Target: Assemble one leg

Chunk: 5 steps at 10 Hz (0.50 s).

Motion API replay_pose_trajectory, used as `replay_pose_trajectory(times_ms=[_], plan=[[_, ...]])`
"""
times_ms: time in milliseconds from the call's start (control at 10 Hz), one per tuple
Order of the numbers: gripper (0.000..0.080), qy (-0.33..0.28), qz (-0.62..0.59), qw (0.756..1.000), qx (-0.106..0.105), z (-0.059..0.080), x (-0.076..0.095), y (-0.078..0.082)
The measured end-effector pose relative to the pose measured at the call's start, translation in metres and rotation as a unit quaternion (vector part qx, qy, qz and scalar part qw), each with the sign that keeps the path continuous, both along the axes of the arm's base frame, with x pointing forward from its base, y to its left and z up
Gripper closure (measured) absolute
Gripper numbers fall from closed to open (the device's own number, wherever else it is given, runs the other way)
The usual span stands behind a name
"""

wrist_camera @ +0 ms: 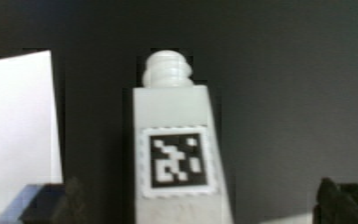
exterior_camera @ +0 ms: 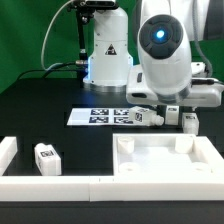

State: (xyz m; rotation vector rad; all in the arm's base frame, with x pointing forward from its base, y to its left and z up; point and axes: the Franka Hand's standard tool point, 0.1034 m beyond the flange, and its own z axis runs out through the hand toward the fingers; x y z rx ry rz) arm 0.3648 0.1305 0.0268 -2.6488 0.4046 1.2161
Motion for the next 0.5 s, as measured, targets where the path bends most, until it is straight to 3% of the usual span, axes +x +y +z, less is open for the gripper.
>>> replay_pose_trajectory(times_ms=[500], plan=[[0.015, 0.039, 0.009, 0.999, -0.007, -0.02, -0.031, 0.015]])
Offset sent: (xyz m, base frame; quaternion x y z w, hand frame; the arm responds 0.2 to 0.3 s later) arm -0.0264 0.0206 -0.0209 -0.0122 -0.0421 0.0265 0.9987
